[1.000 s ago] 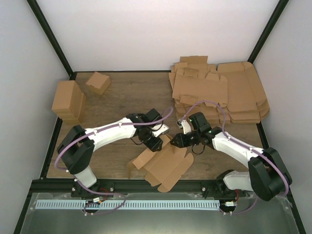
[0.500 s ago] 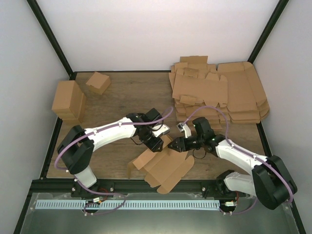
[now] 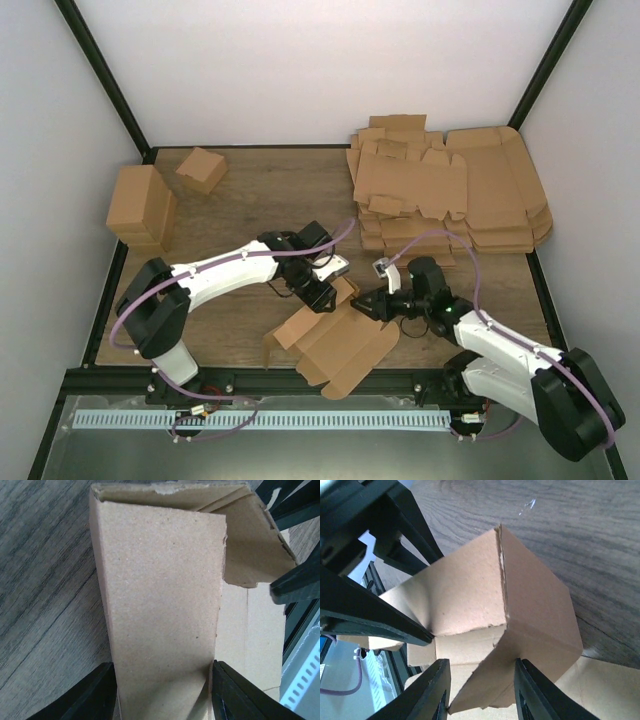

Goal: Fold the paper box

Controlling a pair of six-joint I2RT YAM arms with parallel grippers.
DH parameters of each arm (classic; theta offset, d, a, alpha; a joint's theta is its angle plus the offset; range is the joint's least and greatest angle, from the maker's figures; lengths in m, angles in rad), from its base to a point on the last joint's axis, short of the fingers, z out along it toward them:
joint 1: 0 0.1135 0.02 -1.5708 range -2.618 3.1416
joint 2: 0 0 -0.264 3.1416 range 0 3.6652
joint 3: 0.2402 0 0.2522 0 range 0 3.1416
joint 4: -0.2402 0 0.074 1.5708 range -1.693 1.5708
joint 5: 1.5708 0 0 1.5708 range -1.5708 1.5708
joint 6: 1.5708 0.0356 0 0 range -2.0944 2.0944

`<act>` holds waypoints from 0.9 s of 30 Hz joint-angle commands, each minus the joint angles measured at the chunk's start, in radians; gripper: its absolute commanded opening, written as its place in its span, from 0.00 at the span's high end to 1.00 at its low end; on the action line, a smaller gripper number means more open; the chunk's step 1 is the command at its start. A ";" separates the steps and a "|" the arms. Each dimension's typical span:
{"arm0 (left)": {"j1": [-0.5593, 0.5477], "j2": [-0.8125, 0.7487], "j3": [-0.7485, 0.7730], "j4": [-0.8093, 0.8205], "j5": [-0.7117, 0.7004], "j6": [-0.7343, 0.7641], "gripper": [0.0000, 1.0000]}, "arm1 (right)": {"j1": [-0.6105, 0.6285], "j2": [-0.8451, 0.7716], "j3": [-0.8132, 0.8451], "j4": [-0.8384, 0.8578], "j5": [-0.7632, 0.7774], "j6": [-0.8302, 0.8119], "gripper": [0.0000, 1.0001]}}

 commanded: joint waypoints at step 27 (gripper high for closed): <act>-0.003 0.019 0.020 0.090 0.144 -0.005 0.41 | 0.010 0.010 -0.204 0.520 0.028 0.129 0.61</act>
